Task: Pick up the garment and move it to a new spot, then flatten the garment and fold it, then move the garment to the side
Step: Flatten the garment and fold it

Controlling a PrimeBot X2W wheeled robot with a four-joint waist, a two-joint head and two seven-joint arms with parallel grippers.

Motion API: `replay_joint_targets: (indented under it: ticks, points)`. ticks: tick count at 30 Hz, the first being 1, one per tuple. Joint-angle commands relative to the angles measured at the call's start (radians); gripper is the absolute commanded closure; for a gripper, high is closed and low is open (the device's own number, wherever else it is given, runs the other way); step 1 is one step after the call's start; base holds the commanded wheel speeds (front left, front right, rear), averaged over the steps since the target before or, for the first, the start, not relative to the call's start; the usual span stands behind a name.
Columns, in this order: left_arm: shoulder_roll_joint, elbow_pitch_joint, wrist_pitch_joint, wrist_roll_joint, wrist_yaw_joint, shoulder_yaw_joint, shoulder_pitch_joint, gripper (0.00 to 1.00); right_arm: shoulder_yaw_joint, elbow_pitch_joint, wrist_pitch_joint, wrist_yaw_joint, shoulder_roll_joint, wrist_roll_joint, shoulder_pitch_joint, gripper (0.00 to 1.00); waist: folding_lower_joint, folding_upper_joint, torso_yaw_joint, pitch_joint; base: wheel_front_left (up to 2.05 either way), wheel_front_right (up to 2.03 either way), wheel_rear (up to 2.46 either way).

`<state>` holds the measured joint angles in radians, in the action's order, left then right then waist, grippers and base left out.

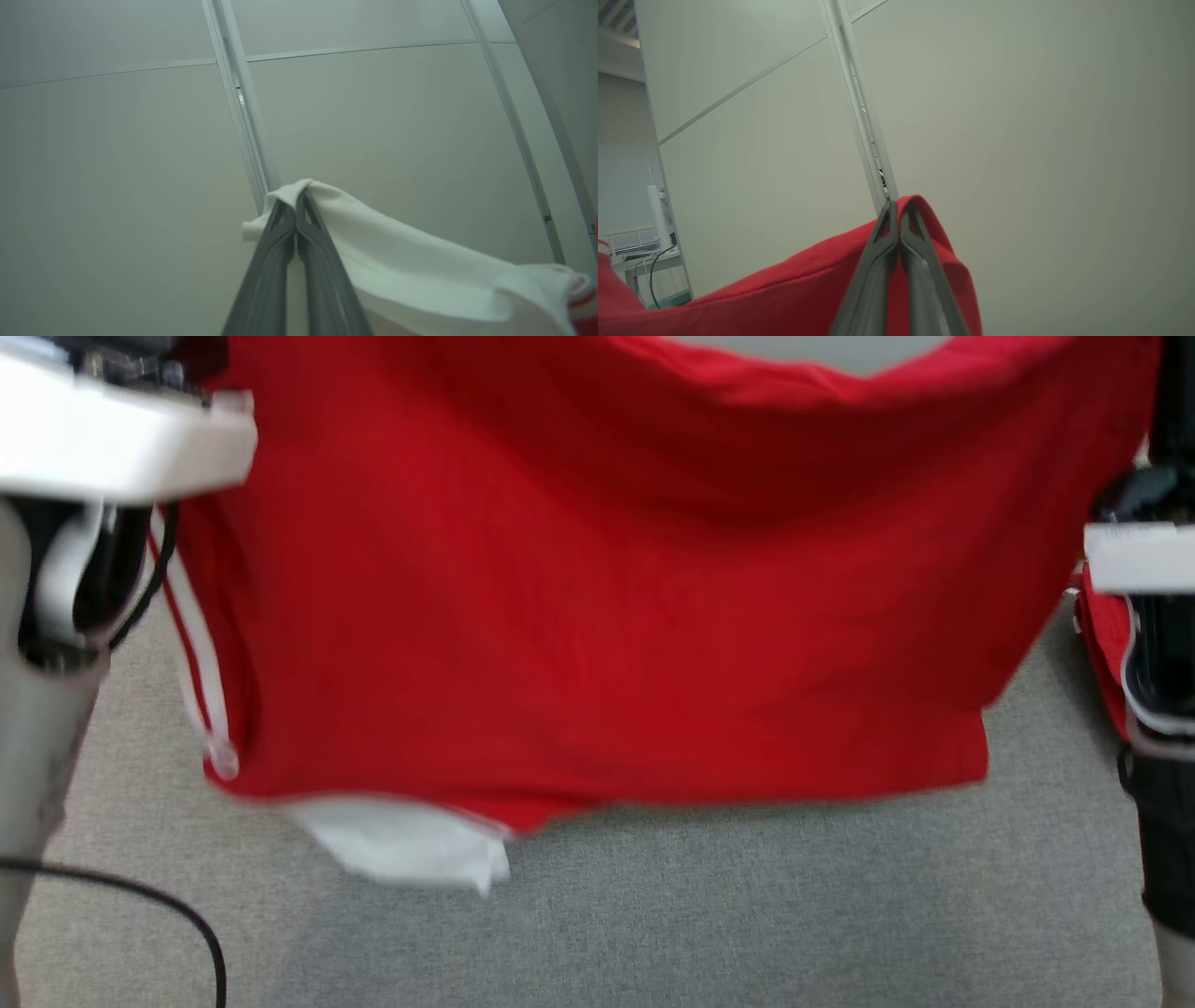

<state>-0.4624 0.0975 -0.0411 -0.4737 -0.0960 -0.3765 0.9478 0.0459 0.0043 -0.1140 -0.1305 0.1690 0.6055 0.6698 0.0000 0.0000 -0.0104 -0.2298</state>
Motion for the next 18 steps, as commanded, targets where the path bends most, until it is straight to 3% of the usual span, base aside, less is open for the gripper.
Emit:
replay_joint_targets:
  ticks: [1, 5, 10, 18]
  points:
    - [0.011, -0.077, -0.006, -0.005, 0.027, -0.006, 0.075, 1.0, 0.014, 0.067, -0.008, -0.001, 0.013, -0.003, 0.073, 1.0, 0.0, 0.0, -0.005, -0.031, 0.0, 0.0, 0.0]
    - [0.043, -0.258, -0.015, -0.006, 0.079, -0.028, 0.193, 1.0, 0.066, 0.215, -0.023, -0.001, 0.021, -0.014, 0.21, 1.0, 0.0, 0.0, -0.008, -0.063, 0.0, 0.0, 0.0]
    - [0.093, -0.564, -0.039, 0.001, 0.147, -0.055, 0.378, 1.0, 0.125, 0.493, -0.061, -0.001, 0.01, -0.042, 0.447, 1.0, 0.0, 0.0, -0.017, -0.103, 0.0, 0.0, 0.0]
    - [0.151, -0.951, -0.063, -0.011, 0.184, -0.066, 0.572, 1.0, 0.133, 0.914, -0.131, -0.001, -0.041, -0.113, 0.742, 1.0, 0.0, 0.0, -0.023, -0.152, 0.0, 0.0, 0.0]
